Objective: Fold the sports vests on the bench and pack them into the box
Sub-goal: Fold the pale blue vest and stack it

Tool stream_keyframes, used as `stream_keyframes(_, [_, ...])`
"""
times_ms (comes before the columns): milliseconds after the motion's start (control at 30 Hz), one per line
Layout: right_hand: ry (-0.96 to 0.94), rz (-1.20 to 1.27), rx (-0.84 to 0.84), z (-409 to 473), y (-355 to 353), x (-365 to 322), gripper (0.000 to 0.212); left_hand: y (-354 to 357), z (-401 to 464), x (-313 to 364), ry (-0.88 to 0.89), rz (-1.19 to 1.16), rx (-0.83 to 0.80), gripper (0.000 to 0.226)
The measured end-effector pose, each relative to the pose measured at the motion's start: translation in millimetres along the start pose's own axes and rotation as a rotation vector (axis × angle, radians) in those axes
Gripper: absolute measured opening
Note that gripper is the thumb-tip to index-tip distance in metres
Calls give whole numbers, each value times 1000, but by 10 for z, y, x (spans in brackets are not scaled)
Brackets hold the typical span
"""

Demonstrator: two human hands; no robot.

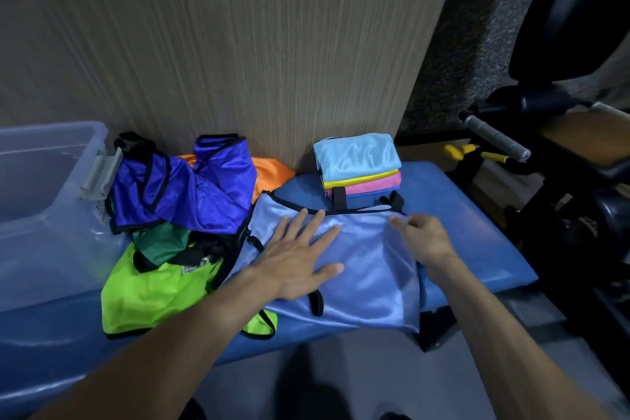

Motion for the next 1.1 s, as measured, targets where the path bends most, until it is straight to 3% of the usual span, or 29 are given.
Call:
stream_keyframes(100, [-28, 42, 82, 109, -264, 95, 37, 24, 70, 277, 2, -36, -21, 78])
stream_keyframes(200, [-51, -70, 200, 145, -738, 233, 24, -43, 224, 632, 8, -67, -18, 76])
stream_keyframes(267, [-34, -72, 238, 135, -960, 283, 25, -50, 310, 745, -20, -102, -41, 75])
stream_keyframes(367, [22, -24, 160, 199, -982, 345, 35, -66, 352, 747, -48, -120, -39, 74])
stream_keyframes(533, [3, -90, 108, 208, -882, 291, 43, -238, 321, 566, -105, -63, 175, 63])
stream_keyframes(667, [6, -174, 135, 236, -918, 311, 41, -49, 336, 399, -127, -92, 13, 64])
stream_keyframes(767, [5, -262, 149, 269, -929, 295, 39, -44, 354, 368, -102, -124, -22, 64])
stream_keyframes(1000, [-6, 38, 49, 504, -932, 284, 20, -41, 415, 296, -67, -171, -72, 65])
stream_keyframes(1100, [76, 127, -21, 579, -961, 374, 33, -138, 426, 283, -73, -152, -78, 66])
Point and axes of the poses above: each hand's wrist, its own z-axis towards the middle knuckle, its own y-axis out of the palm, x = y × z, the point moved 8 cm from there along z, towards the middle knuckle, and after that the axes turned 9 degrees about z, right-handed, at the moved point
